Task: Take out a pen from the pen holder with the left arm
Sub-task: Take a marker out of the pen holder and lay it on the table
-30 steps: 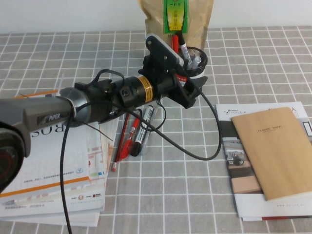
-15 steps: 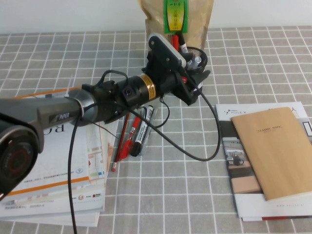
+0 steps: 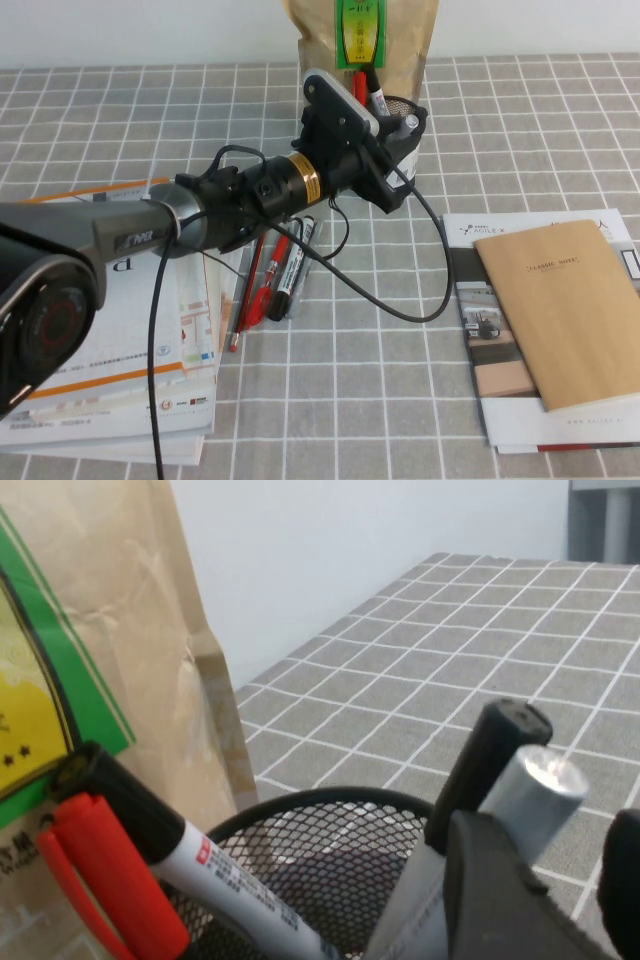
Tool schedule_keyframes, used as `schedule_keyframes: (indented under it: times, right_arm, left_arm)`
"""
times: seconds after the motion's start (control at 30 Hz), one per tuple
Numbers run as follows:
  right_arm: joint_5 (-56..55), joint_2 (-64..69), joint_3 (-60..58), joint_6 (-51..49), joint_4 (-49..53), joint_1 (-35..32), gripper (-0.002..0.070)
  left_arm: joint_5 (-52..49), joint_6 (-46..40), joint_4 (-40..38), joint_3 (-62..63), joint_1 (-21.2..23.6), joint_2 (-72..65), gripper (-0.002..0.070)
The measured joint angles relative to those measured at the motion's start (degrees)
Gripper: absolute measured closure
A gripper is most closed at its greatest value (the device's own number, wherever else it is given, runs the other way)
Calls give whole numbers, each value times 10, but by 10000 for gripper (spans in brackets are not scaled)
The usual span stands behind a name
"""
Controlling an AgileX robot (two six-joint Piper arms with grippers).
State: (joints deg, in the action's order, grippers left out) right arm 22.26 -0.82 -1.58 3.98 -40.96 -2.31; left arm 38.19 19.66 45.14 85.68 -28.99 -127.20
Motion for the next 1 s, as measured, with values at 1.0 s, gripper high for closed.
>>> schedule_keyframes:
  times: [1.0]
  right_arm:
    - [0,0,0,0,-2,0,689]
  left_arm:
    - [-4,-10,-12,59,0,-38,414]
